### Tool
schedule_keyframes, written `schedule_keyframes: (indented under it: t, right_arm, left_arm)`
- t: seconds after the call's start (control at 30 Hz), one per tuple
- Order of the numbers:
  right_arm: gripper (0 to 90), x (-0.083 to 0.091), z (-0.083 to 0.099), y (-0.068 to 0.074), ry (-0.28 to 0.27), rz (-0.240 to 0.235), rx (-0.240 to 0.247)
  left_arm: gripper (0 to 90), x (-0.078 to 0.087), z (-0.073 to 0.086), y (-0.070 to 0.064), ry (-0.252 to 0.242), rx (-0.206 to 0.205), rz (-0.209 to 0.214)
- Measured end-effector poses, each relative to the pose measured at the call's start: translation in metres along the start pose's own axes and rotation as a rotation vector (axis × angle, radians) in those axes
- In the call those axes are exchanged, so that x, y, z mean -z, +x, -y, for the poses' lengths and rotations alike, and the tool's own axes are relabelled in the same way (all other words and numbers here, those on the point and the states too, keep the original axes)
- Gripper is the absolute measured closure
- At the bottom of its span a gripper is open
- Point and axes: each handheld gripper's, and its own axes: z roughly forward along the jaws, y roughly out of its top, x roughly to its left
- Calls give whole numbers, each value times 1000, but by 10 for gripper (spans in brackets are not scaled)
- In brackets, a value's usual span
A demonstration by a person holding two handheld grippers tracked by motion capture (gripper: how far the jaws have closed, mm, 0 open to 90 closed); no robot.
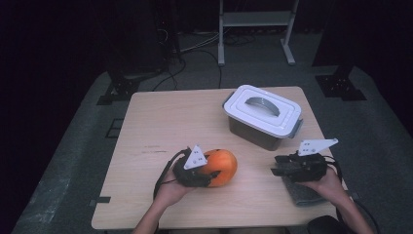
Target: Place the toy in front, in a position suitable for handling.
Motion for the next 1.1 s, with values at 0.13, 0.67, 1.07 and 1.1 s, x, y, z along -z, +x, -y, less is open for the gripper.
schedule_keyframes:
  t: [0.13, 0.67, 1.07, 1.1]
  right_arm:
    - [471, -13, -14, 7, -3, -30, 35]
    - [464, -63, -60, 28, -25, -123, 106]
    - [588, -90, -65, 31, 6, -190, 125]
    - [588, -90, -63, 32, 11, -192, 127]
  left_arm:
    - [412, 0, 0, 0, 0, -1, 1]
    - [411, -7, -2, -5, -14, -2, 2]
    - [297, -5, -3, -9, 16, -38, 67]
    - [294, -4, -3, -9, 11, -43, 77]
